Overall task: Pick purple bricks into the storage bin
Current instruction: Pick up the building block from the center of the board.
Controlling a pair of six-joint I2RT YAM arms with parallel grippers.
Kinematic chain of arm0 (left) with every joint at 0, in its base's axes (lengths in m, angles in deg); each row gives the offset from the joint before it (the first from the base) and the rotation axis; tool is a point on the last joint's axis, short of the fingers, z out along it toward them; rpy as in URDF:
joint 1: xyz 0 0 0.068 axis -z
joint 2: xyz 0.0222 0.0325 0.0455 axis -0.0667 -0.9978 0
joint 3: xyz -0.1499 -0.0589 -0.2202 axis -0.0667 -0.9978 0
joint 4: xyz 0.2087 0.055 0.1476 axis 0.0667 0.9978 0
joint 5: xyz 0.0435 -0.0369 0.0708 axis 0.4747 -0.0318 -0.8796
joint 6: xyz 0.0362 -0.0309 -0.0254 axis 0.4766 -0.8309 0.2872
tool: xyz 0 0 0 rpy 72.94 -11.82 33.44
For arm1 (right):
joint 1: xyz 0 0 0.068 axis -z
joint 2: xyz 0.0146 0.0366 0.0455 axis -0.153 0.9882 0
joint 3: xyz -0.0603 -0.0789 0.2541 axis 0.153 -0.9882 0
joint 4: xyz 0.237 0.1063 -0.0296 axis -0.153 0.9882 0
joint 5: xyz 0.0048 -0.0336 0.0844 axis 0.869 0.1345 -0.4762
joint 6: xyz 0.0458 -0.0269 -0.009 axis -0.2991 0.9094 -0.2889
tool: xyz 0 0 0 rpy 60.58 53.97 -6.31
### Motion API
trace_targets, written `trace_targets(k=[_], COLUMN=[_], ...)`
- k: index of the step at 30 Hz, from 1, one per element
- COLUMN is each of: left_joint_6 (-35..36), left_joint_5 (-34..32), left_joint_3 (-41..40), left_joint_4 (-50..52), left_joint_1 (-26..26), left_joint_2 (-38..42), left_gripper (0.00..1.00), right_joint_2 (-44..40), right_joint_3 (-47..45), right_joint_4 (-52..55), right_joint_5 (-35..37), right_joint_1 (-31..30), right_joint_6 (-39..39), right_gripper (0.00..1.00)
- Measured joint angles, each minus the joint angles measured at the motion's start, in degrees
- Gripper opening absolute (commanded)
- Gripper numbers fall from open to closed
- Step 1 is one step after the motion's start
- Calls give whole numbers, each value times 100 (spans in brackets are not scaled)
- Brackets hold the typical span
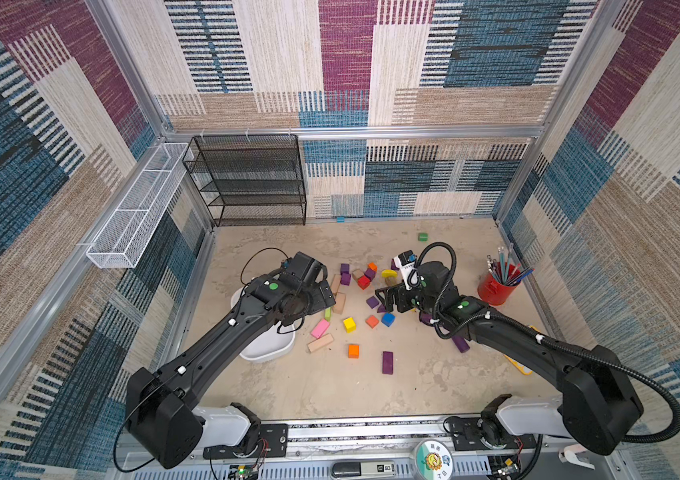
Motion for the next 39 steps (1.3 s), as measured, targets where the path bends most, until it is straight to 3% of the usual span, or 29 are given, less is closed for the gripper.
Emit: trace_targets(k=[7, 17, 28, 39], left_joint_6=[951, 2216, 2218, 2212], left_joint_5=[-317, 501, 1117, 1508], left_joint_3=[756, 2, -496, -857], left_joint_4=[918, 1462, 1432, 1436], left_joint_1=[-415, -1628, -2306, -2820], left_joint_2=[-330, 28, 264, 599], left_gripper=[100, 98, 99, 99], right_joint_2=[254, 1762, 3152, 4583], right_joint_3=[90, 1375, 2715, 4234], right_joint_4=[-348, -444, -127, 481], right_joint_5=[-741, -1397, -1974, -2011], right_joint_1=[-133, -800, -981, -1088], right_joint_6=[608, 2393, 4207, 5038], right_gripper=[100, 100, 100, 95])
